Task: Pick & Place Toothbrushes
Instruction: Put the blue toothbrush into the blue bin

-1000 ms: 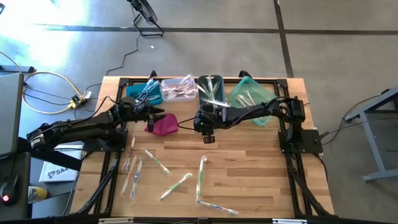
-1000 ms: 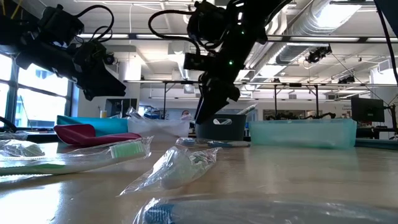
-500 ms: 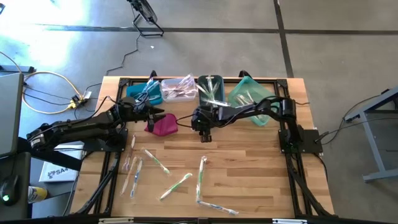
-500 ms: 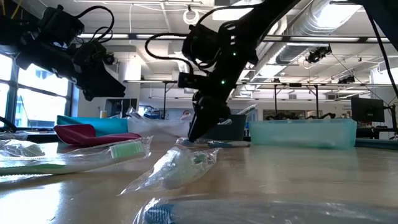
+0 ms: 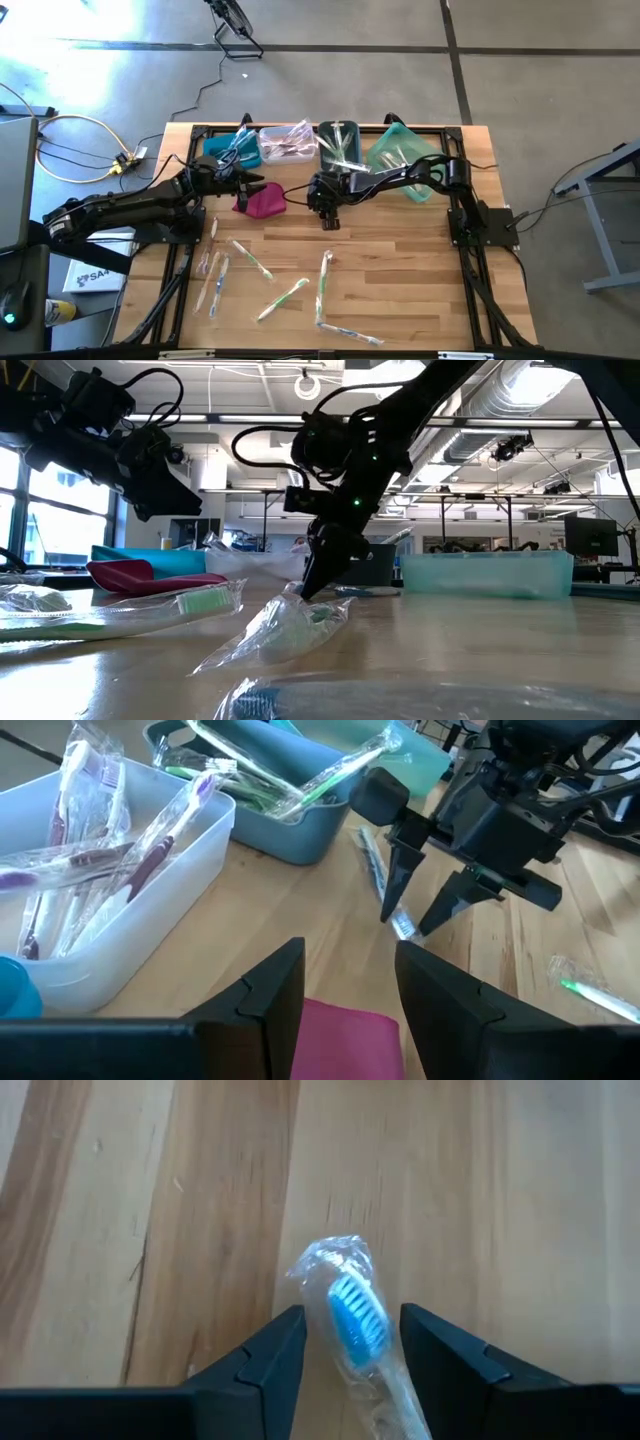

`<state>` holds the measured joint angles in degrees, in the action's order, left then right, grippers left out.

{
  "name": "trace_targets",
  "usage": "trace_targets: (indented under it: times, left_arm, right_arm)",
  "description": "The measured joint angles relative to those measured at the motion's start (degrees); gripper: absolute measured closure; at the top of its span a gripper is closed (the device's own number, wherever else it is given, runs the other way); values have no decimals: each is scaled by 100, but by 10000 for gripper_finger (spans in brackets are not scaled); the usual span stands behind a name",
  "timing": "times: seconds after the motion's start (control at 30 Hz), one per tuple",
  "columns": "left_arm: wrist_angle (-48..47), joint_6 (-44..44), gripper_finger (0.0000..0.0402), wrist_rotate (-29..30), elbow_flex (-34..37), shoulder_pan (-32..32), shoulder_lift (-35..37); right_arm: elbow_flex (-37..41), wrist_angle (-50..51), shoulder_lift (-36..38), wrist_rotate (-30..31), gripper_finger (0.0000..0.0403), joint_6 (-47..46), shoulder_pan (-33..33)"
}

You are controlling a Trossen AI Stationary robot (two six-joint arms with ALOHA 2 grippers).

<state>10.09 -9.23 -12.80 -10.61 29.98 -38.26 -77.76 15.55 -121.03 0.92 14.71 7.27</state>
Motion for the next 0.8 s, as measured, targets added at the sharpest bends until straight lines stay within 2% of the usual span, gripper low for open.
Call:
trace_targets:
  times: [0.17,0.53,0.8]
  left_arm:
    - [0,0,247,0,0,0,0]
    - [0,-2,247,0,0,0,0]
    - [0,-2,247,-1,0,0,0]
  right_arm:
    - [6,13,15,-141,274,-6,2]
    - [17,57,29,-133,380,-93,-72]
    - [34,218,176,-70,391,-159,-200]
